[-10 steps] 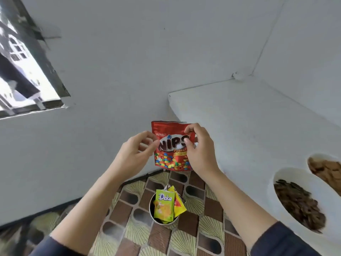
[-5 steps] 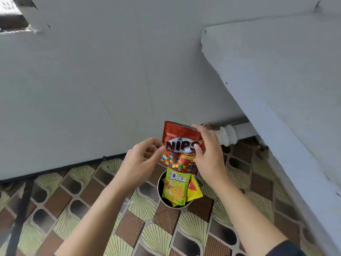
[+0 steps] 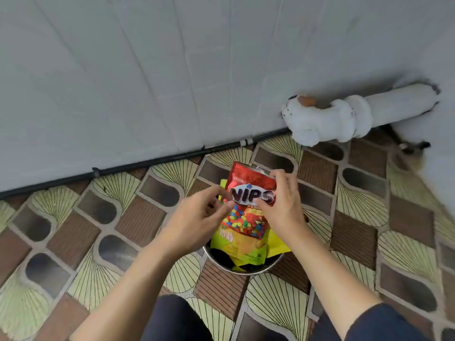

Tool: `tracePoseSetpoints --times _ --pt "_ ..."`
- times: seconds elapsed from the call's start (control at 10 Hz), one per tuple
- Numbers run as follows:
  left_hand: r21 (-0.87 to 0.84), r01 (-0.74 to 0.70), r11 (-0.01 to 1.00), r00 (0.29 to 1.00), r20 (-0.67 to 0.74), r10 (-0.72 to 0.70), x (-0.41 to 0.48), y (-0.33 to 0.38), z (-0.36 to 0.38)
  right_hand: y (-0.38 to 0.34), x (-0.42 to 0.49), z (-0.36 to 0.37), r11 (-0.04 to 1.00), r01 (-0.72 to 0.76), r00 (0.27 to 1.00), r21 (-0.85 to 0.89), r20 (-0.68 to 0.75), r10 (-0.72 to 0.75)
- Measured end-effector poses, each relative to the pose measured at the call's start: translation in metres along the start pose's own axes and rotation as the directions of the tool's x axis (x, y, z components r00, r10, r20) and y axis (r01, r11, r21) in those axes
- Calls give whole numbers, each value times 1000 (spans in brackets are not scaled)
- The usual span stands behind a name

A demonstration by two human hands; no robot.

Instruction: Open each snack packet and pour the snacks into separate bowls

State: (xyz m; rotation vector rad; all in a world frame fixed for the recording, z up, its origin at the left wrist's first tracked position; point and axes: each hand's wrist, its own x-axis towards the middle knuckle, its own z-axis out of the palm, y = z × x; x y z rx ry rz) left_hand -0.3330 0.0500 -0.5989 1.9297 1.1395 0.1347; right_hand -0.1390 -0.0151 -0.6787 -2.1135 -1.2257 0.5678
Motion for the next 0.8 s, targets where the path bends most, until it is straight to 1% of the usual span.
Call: tracePoseSetpoints --times 0.2,0.3,0.4,0.6,0.7,0.8 --pt "27 46 999 998 47 -47 4 -37 22 33 -27 44 990 37 999 -134 5 -37" --pt "44 56 997 997 47 -58 0 -44 27 36 -35 54 986 29 999 -166 45 -22" --pt "64 63 996 996 63 -67 -3 -48 30 31 -34 54 987 20 996 -162 86 -6" --pt "91 51 995 998 24 -53 -4 -43 29 4 -30 32 988 24 1000 -154 15 -22" --pt "90 36 995 999 -6 -36 -5 -36 25 -5 -28 14 992 57 998 -110 25 -54" --pt "20 2 1000 994 -112 0 -5 -20 15 -17 -20 -11 990 121 992 -76 50 -117"
